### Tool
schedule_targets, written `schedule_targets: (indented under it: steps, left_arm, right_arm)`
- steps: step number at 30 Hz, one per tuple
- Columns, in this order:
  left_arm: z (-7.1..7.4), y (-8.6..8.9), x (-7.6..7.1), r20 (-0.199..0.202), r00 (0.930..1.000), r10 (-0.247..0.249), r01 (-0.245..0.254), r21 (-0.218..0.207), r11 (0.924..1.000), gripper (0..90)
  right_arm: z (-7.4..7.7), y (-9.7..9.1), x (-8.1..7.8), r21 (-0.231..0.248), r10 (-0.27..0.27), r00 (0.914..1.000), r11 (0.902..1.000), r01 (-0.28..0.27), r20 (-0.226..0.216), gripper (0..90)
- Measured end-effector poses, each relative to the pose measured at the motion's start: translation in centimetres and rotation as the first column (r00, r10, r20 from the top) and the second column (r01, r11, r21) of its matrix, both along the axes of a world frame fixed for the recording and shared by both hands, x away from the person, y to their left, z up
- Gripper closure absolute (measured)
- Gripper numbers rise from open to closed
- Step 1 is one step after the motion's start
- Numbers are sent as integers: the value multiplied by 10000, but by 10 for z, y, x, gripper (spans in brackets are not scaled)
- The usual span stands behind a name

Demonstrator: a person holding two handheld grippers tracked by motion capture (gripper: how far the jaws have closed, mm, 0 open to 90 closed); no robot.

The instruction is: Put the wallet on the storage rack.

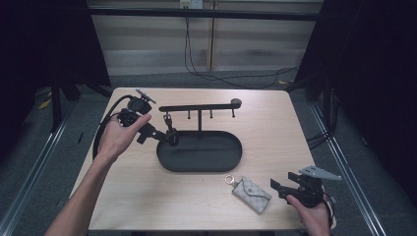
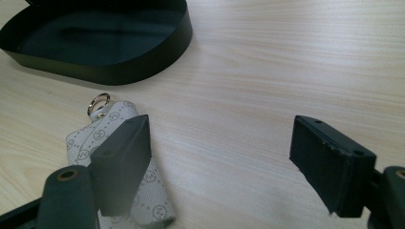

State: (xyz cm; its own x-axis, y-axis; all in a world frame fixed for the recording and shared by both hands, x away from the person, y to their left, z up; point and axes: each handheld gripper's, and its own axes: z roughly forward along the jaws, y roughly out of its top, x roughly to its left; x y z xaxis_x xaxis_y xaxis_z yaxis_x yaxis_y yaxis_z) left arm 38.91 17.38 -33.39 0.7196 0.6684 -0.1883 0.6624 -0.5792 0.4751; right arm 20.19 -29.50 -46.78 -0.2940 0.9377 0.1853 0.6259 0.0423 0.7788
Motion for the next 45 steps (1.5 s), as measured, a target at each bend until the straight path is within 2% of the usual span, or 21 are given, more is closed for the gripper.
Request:
schedule_targets:
  steps: [3,5,7,9,11,13,18,20,25,26,28,31,34,35,37,38,40,42,45]
  left_arm:
    - [-3,4,-4,125,9999,106,-106,-35,9999,170]
    - [-6,5,-7,78,10000,-2,3,-78,10000,171]
    - [-9,5,-13,135,9999,105,-106,80,9999,172]
    - [-13,7,-18,100,9999,-97,98,-84,9999,172]
    - [-16,9,-23,278,9995,-146,147,-50,9999,173]
    - [-19,12,-27,536,9985,-138,149,-201,9997,172]
    - [-29,18,-36,659,9975,-252,287,-538,9981,172]
    - [-31,22,-39,782,9968,-139,190,-644,9977,172]
    - [-43,34,-45,523,9981,329,-271,-1073,9939,173]
    - [-46,37,-47,490,9976,480,-411,-1321,9904,172]
    - [-51,41,-50,549,9962,674,-593,-1374,9887,173]
    - [-56,48,-58,908,9907,1014,-849,-1699,9818,173]
    - [-62,50,-65,1039,9901,946,-737,-1895,9791,173]
    - [-63,51,-68,1165,9880,1018,-765,-2044,9759,175]
    - [-65,54,-74,1295,9841,1216,-854,-2552,9631,198]
    - [-65,55,-76,1361,9832,1217,-867,-2384,9673,201]
    - [-68,57,-81,1469,9799,1349,-972,-2391,9661,202]
    - [-72,57,-84,1297,9861,1042,-744,-2166,9734,203]
    - [-82,58,-92,1149,9902,797,-525,-2228,9734,213]
  right_arm:
    - [0,1,1,-16,22,10000,10000,-22,-48,219]
    - [-1,1,2,-19,24,10000,10000,-24,-49,219]
    - [-1,1,2,-25,4,10000,10000,-4,-50,219]
    - [0,1,1,-14,-7,10000,10000,7,-4,219]
    - [0,1,1,-37,21,10000,10000,-21,-10,219]
    - [0,1,1,-65,29,10000,10000,-29,-10,219]
    - [0,0,0,-32,-2,10000,10000,2,-2,219]
    - [0,1,0,-36,0,10000,10000,0,-17,219]
    - [0,1,0,-41,-14,10000,10000,14,-26,219]
    - [0,1,0,-35,-12,10000,10000,12,-28,219]
    - [0,1,0,-30,-20,10000,10000,20,-26,219]
    - [0,1,0,-42,-20,10000,10000,19,-26,219]
    - [-1,1,1,-43,-52,10000,10000,52,-15,219]
    - [0,1,1,-58,-80,10000,10000,80,-30,219]
    - [0,1,1,-37,-81,10000,10000,81,-16,219]
    - [0,0,0,-59,-120,9999,9999,120,-3,219]
    - [-1,0,0,-23,-158,9999,9999,158,2,219]
    - [-1,-1,1,-13,-145,9999,9999,145,-14,219]
    - [-1,0,1,-14,-106,9999,9999,106,-37,219]
